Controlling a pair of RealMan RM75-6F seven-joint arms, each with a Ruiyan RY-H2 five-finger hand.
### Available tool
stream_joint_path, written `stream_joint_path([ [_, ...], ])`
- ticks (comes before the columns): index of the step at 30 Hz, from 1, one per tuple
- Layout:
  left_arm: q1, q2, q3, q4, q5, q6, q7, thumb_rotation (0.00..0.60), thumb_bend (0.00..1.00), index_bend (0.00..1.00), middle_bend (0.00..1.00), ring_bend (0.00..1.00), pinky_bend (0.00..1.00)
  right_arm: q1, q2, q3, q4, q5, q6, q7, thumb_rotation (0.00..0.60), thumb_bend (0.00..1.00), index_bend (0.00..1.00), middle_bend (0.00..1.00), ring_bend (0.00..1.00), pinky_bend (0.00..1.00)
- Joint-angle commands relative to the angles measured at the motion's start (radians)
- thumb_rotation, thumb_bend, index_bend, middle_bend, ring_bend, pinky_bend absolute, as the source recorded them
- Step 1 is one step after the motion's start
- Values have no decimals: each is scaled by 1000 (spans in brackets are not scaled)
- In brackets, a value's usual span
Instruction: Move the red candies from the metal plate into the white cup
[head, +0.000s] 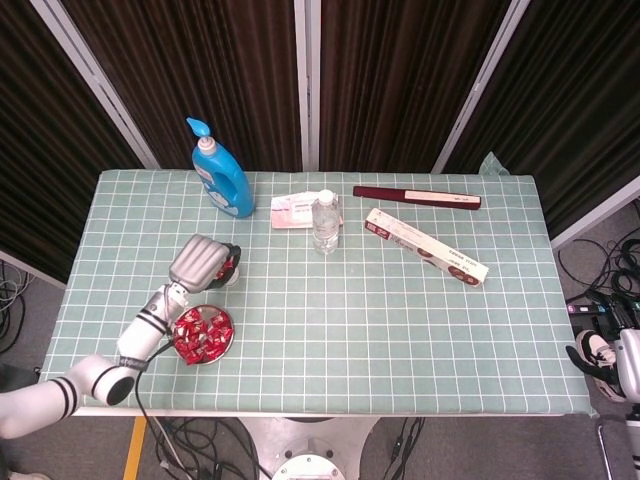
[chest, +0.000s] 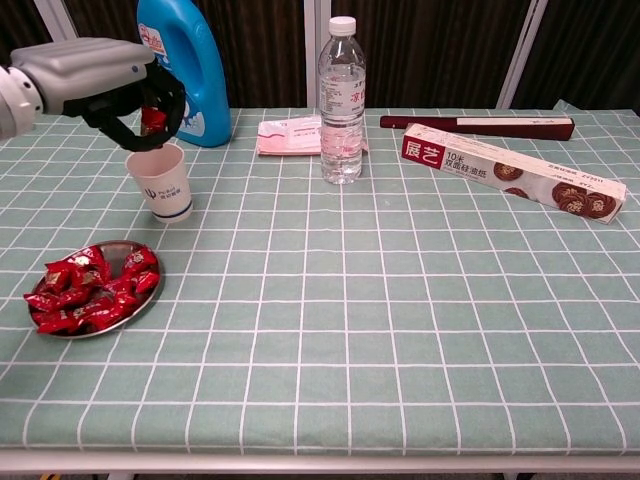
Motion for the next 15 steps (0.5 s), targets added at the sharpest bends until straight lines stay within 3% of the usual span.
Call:
stream_joint_path([
  [1, -29, -39, -11, 57, -53, -48, 25, 600, 505, 617, 640, 919, 1000, -1, 0, 1, 3, 3, -1, 4, 600, 131, 137, 202, 114, 441],
  [11, -23, -54, 12, 71, -95, -45, 62, 600, 438, 483, 507, 909, 1000, 13, 14, -10, -12, 5, -45, -26, 600, 132, 119, 189, 106, 401],
  [15, 11, -27, 15, 9, -78, 40, 79, 600, 353, 381, 440, 897, 1000, 24, 31, -18, -32, -1, -69, -43, 600, 133, 73, 144, 11, 153],
])
